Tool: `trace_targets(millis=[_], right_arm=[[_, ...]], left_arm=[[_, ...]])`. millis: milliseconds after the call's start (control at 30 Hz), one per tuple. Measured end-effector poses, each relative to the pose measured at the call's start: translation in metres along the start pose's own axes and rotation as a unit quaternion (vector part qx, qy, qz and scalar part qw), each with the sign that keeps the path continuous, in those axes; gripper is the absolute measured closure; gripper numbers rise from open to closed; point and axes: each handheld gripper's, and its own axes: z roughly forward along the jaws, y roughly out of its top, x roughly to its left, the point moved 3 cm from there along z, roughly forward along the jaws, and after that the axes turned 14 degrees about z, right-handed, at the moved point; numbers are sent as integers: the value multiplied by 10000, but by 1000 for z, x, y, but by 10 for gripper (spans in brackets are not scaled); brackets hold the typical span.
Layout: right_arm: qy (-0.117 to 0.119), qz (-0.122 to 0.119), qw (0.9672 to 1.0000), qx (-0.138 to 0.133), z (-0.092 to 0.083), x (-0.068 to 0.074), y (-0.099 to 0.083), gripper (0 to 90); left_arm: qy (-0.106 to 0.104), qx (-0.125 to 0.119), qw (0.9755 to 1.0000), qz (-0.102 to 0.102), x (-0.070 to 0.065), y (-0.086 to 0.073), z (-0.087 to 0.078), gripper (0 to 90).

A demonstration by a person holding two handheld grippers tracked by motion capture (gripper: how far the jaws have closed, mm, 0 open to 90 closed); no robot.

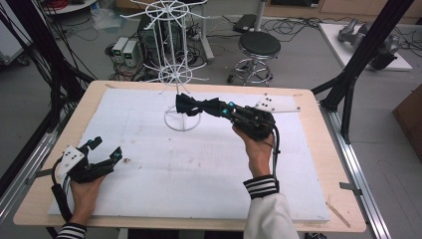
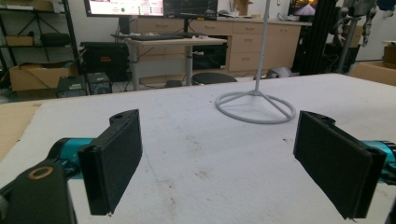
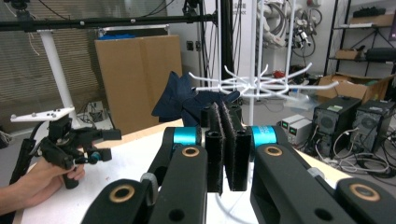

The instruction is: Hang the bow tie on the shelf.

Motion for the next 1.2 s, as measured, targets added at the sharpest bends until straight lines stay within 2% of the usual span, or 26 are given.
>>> trace_targets(millis=[300,533,700,900,1200], right_arm=[[-42,-39,10000,-66,22,1,14,881],[-56,9,10000,-70,37,-4,17,881],[-179,17,9998,-15,50,-8,18,881],[-220,133,9996,-102,55,-14,18,880],[-410,321,9985,-156,58,-27,17,880]], left_arm=[[-11,10,10000,-4,0,0,0,160],[-7,-4,10000,-22,1,0,0,160],[-2,-5,10000,-19,1,0,0,160],[-7,6,10000,-25,1,0,0,159],[-10,3,10000,-25,0,0,0,160]])
